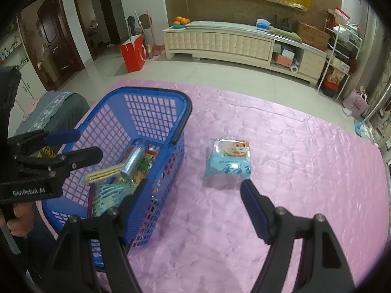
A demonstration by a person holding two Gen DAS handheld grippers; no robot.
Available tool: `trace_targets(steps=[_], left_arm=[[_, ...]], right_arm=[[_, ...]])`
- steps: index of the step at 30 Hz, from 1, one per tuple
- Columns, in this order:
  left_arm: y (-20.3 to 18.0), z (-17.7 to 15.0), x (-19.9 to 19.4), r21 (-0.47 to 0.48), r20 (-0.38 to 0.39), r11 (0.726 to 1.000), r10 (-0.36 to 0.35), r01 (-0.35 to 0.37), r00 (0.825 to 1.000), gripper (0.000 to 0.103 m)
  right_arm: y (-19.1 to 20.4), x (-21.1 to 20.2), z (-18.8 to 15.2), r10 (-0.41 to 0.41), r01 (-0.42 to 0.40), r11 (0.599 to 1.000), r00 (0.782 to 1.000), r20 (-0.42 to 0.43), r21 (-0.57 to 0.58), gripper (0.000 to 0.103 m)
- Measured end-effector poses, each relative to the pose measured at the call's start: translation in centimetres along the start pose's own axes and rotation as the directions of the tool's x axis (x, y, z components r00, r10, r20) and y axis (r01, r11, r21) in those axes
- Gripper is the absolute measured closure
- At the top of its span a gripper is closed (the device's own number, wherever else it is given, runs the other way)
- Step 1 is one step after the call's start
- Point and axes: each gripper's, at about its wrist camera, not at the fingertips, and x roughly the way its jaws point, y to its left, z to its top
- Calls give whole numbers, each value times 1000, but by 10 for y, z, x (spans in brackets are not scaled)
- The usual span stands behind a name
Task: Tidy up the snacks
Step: 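Move the right gripper toward the blue Dan Huang Su pack, then close the right gripper on the Dan Huang Su pack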
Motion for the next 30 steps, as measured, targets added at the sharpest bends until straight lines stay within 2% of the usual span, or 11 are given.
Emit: trace_targets(steps=[5,8,12,13,24,30], left_arm=[[-6,7,3,-7,-16,1000,23,-23,1000,30],[-6,13,6,-21,-37,999,35,-36,999,30],[-6,19,14,-26,-66,995,93,-95,994,30],[-6,21,17,-39,-78,995,89,-92,993,30],[-8,32,44,-79,-152,991,93,-106,984,30],[-4,36,63,-87,-191,989,101,-119,976,30]], right_arm=[[-11,0,10,-17,17,1000,1000,7,3,23],[-20,4,16,-22,22,1000,1000,0,-1,15],[-27,13,23,-33,33,999,999,-18,-17,8],[-30,17,24,-42,41,999,999,-29,-19,6],[-53,73,30,-12,13,1000,989,-145,6,5],[-54,109,29,-17,10,999,978,-208,-34,5]])
